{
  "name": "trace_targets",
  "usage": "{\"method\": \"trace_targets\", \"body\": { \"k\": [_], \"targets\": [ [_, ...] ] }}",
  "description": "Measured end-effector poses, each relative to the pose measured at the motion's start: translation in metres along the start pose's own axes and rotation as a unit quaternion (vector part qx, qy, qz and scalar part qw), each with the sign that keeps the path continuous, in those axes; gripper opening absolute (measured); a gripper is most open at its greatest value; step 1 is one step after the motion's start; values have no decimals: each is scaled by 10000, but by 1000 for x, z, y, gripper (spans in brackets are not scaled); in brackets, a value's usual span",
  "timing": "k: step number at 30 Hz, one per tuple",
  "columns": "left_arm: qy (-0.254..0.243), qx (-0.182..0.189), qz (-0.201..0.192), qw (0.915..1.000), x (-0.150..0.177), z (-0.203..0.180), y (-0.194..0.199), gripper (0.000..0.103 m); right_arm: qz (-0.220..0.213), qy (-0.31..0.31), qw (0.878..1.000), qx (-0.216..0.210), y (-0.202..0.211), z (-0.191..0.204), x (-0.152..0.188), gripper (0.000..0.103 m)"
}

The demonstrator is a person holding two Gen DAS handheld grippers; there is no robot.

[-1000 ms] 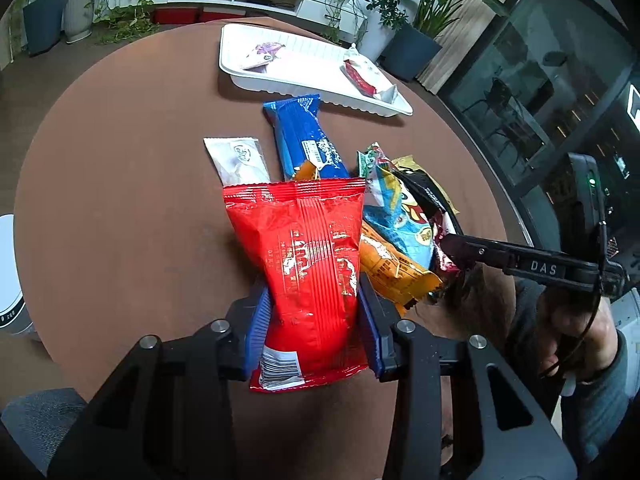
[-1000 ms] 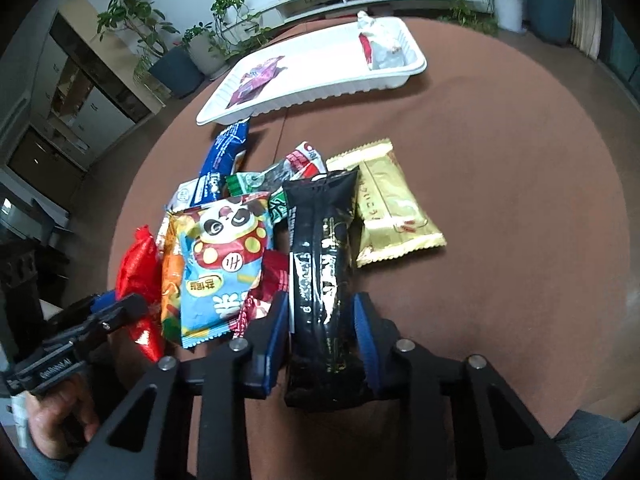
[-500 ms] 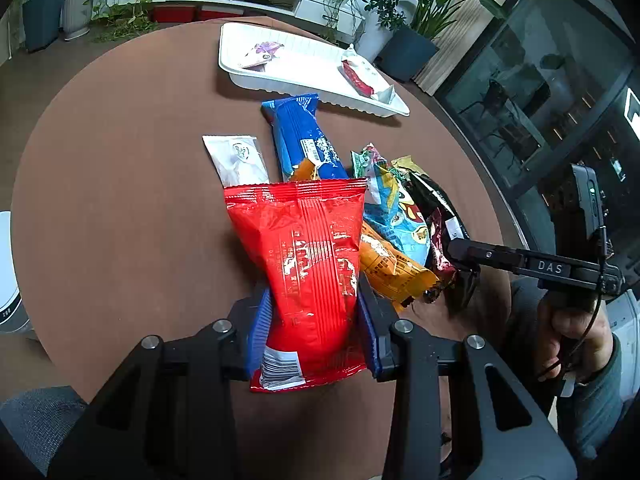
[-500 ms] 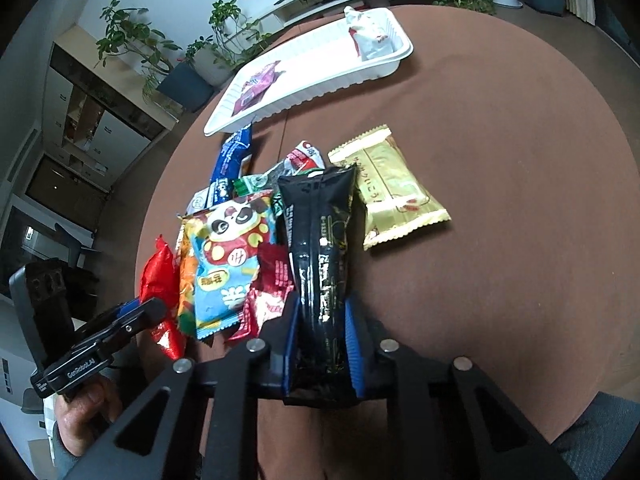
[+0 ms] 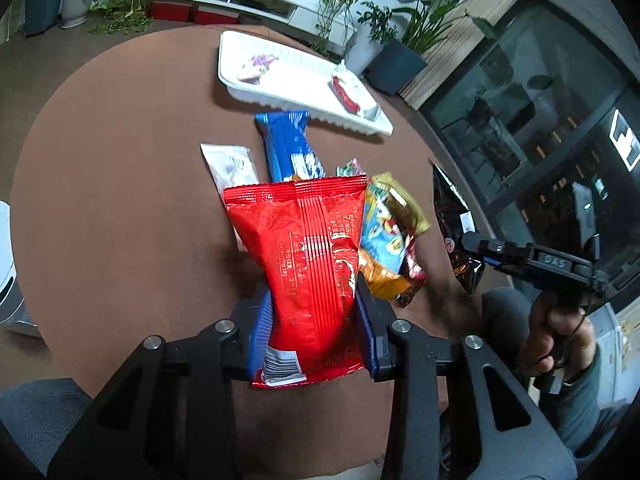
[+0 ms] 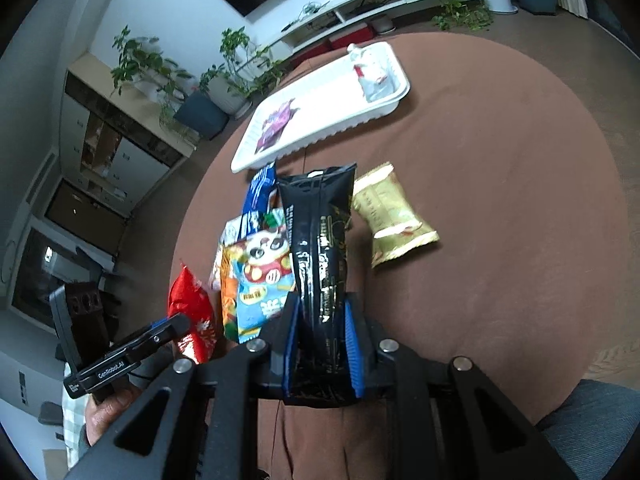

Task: Organize snacks
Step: 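Lift both bags over the white tray and release them inside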

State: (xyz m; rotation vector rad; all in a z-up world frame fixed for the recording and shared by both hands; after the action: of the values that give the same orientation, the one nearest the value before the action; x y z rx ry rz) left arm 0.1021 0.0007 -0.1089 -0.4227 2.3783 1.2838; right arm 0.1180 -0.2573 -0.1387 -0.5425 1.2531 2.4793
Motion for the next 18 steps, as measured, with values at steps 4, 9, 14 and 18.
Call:
{"method": "trace_targets", "body": {
  "k": [4, 9, 14, 18],
  "targets": [
    [106, 44, -243, 9996, -21, 11, 18, 34, -337, -280, 9990, 70, 21, -21, -20, 23],
    [100, -88, -648, 9978, -67, 27, 45, 34, -864, -470, 9947, 291, 56, -43, -58, 23],
    [-45, -235, -941, 9953, -125, 34, 60, 34, -1204, -446, 9906, 468, 73, -50, -98, 23],
    [-204, -247, -1014, 9943, -168, 28, 58, 34, -1292, -264, 9901, 474, 70, -35, -130, 23]
  ]
}}
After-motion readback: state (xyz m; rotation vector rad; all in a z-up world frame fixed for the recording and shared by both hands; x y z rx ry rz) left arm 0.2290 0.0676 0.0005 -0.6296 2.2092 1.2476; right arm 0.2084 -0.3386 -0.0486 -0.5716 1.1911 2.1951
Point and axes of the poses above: each gripper's, at about its wrist camera, not at the fingertips, and y roughly against the way its jaws point, z to its left, x to its underside, the point moved 5 cm from there along -y, roughly the way its jaws point, and after that the axes turned 3 degrees about z, right-handed, at the moved point
